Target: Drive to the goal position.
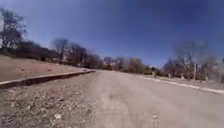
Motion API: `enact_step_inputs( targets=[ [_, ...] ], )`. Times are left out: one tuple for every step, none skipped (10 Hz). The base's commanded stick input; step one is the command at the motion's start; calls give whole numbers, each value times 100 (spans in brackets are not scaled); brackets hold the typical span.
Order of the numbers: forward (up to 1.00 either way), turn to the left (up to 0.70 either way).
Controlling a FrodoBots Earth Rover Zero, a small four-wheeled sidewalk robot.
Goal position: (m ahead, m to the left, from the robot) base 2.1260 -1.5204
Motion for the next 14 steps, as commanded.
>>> enact_step_inputs(
  targets=[
    [100, 14],
    [100, 2],
    [100, 0],
    [100, 0],
    [100, 0],
    [100, 0],
    [100, -27],
    [100, -27],
    [100, -27],
    [100, 0],
    [100, 0],
    [100, 0],
    [100, 0],
    [100, 0]
  ],
)
